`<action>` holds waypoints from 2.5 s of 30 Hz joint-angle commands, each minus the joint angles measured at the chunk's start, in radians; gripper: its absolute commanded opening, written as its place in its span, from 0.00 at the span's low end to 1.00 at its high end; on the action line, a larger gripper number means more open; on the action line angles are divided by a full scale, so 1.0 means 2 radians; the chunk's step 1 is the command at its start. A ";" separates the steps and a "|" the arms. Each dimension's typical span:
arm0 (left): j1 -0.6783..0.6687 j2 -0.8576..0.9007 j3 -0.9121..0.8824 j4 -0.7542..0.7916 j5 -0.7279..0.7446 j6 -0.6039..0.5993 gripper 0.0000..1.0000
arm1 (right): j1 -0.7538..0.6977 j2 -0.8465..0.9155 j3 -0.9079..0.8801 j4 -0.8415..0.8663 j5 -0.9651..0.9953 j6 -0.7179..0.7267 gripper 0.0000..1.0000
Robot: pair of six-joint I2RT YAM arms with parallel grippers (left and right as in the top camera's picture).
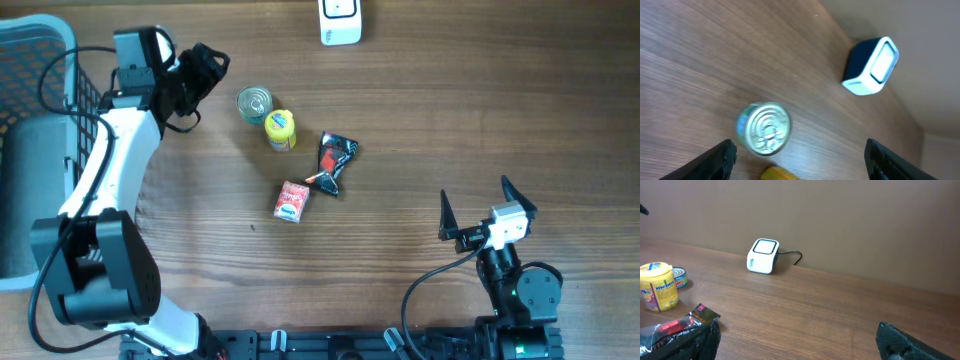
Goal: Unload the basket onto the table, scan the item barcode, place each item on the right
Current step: 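Lift the tin can out and set it beside the yellow can, then release the tin can and retract the left arm toward rest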
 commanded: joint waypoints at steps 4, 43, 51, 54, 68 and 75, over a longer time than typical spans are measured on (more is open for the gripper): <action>-0.006 0.009 -0.005 -0.009 -0.055 0.040 0.80 | 0.001 -0.002 0.000 0.001 0.004 0.009 1.00; -0.075 0.096 -0.005 0.026 -0.173 0.098 0.86 | 0.001 -0.002 0.000 0.001 0.004 0.009 1.00; -0.080 0.048 -0.004 0.021 -0.170 0.143 1.00 | 0.001 -0.002 0.000 0.001 0.004 0.009 1.00; -0.086 0.000 -0.004 -0.004 -0.201 0.177 1.00 | 0.001 -0.002 0.000 0.001 0.004 0.009 1.00; -0.142 -0.342 -0.005 -0.043 -0.404 0.304 1.00 | 0.001 -0.002 0.000 0.001 0.004 0.009 1.00; -0.155 -0.435 -0.005 -0.053 -0.439 0.322 1.00 | 0.001 -0.002 0.000 0.001 0.004 0.009 1.00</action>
